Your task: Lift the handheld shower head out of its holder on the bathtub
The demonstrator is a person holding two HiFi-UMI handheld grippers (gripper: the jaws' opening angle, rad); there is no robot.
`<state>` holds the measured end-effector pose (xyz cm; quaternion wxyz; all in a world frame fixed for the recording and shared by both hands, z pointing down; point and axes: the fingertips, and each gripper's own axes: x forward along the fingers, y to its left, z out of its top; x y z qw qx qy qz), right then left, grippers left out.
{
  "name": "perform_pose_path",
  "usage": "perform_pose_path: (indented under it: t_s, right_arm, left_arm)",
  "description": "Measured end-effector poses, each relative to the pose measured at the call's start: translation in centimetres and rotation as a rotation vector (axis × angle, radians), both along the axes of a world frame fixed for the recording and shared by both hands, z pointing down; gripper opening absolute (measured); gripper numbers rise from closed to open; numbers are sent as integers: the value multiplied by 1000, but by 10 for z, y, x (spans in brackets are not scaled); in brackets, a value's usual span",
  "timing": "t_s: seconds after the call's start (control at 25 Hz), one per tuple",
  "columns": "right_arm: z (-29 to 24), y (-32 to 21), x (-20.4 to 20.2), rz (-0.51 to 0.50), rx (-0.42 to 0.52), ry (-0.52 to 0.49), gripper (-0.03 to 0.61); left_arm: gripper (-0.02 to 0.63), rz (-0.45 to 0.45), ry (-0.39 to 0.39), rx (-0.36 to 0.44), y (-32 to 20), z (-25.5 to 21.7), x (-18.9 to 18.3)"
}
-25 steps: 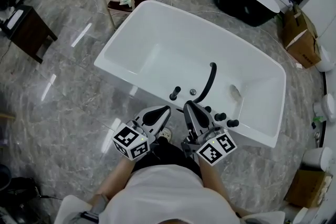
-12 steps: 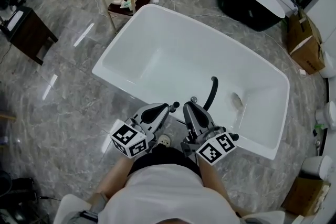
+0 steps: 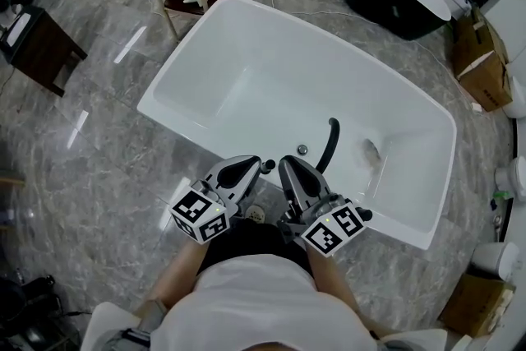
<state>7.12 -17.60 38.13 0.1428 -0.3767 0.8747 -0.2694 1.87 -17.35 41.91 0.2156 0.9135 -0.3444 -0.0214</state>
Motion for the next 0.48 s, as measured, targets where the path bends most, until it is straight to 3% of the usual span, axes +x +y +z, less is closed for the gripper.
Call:
perform_pose_path:
  t_s: [0.48]
  right_arm:
    - [3,-7,7,96,-36,4,20]
  left_arm:
    - [12,106,-18,-54,-6,3,5]
